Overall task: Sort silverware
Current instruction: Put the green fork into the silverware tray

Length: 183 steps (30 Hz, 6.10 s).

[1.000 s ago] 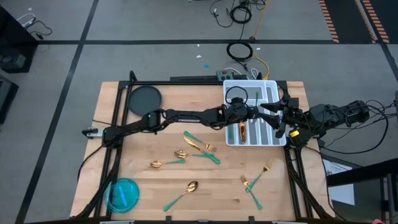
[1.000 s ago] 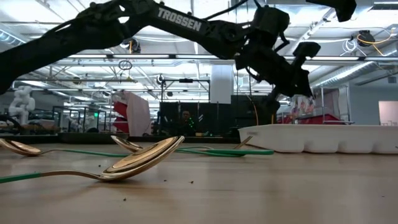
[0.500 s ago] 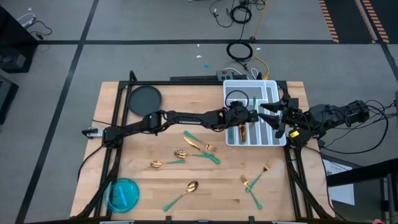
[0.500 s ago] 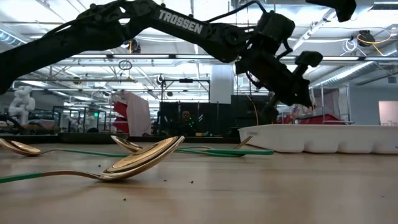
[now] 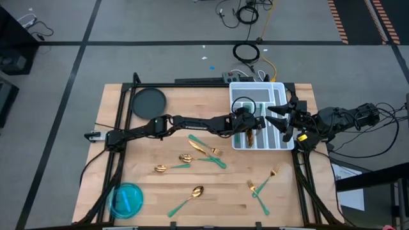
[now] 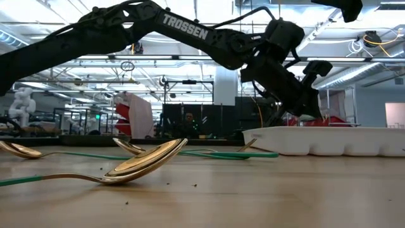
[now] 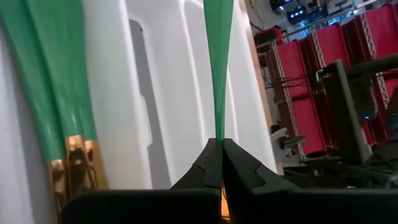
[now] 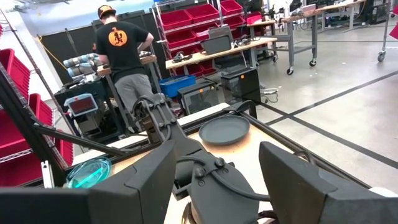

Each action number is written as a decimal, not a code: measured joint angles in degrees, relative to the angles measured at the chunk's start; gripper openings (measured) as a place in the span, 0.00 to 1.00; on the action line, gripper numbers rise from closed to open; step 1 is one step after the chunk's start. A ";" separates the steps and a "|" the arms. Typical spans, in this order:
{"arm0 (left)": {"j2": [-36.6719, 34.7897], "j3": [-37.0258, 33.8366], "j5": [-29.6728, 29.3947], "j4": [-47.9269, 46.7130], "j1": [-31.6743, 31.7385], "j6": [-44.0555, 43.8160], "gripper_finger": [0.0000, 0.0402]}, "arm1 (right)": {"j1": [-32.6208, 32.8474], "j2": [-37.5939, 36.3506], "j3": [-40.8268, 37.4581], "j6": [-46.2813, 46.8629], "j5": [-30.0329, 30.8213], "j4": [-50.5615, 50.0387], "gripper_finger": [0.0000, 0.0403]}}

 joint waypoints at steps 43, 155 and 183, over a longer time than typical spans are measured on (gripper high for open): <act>-4.61 0.00 26.12 28.35 8.45 7.63 0.14 | 0.00 1.60 -0.02 26.41 -9.62 -40.48 0.56; -64.68 -0.37 34.99 -18.48 14.25 67.44 0.14 | -50.42 25.72 -14.92 7.26 -37.29 1.42 0.00; -64.17 -0.37 35.71 -13.99 14.25 67.06 0.14 | -53.09 23.36 -18.91 4.36 -34.03 10.11 0.00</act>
